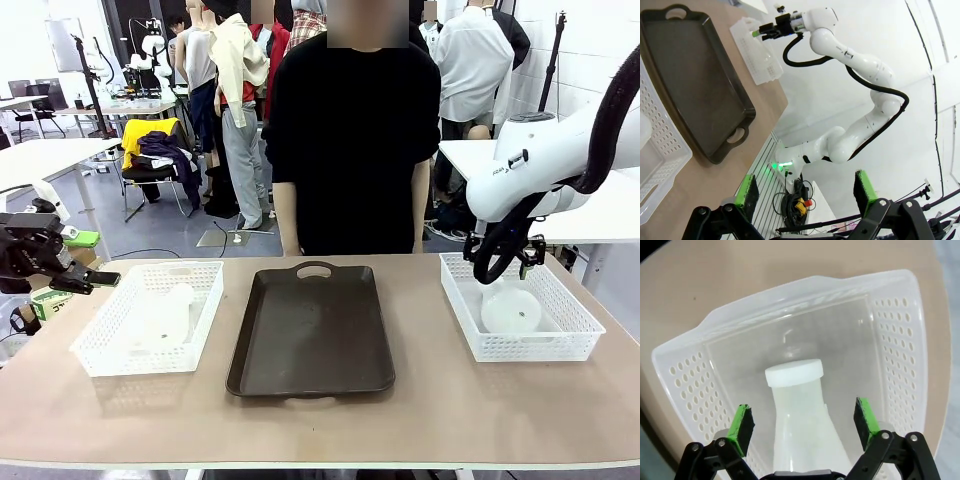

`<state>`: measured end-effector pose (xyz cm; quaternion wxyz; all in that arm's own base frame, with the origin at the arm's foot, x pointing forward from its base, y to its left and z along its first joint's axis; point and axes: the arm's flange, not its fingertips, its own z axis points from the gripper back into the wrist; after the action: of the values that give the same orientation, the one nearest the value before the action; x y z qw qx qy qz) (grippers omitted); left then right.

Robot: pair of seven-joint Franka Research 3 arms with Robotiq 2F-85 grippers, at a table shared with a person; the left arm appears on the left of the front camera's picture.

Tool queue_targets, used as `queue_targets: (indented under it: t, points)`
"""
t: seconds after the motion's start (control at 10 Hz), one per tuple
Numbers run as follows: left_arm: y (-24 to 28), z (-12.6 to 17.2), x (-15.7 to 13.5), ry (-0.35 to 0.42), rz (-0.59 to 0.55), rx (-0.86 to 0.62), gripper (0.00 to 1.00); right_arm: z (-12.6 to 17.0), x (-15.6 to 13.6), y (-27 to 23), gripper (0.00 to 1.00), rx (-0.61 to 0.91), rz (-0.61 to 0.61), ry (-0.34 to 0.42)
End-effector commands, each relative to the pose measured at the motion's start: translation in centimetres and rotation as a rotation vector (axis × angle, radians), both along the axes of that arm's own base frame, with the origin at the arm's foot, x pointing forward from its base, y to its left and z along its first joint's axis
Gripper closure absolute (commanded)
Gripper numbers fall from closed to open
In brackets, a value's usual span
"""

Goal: Prepare the laboratory tools.
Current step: Pick up the Big flask that the person points to.

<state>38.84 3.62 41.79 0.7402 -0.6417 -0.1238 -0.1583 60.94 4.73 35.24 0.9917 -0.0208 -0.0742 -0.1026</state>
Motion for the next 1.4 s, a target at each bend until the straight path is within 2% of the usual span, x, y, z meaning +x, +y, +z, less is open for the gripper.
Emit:
queue_targets:
  t: [0.0, 0.5, 0.9, 1.0, 1.1, 1.3]
  points:
    - [0.1, 0.2, -0.1, -0.011, -0.001, -0.012, 0.0, 0.0, 1.1, -0.2, 0.0, 0.0, 0.074, 0.037]
    - [0.1, 0.2, -0.1, -0.011, -0.001, -0.012, 0.0, -1.8, 1.9, 0.3, 0.0, 0.045, 0.143, 0.034]
    - [0.1, 0.2, -0.1, -0.011, -0.001, -0.012, 0.0, -2.4, 1.2, 0.0, 0.0, 0.044, 0.131, 0.007]
    - [0.1, 0.2, -0.1, -0.011, -0.001, -0.012, 0.0, -2.5, 1.2, -0.2, 0.06, 0.032, 0.127, 0.011]
    - [0.1, 0.2, -0.1, -0.011, -0.001, -0.012, 0.0, -2.6, 1.1, -0.3, 0.21, 0.02, 0.13, 0.012]
    - [0.1, 0.2, -0.1, -0.011, -0.001, -0.012, 0.0, -3.3, 1.2, -0.1, 0.57, -0.012, 0.155, 0.046]
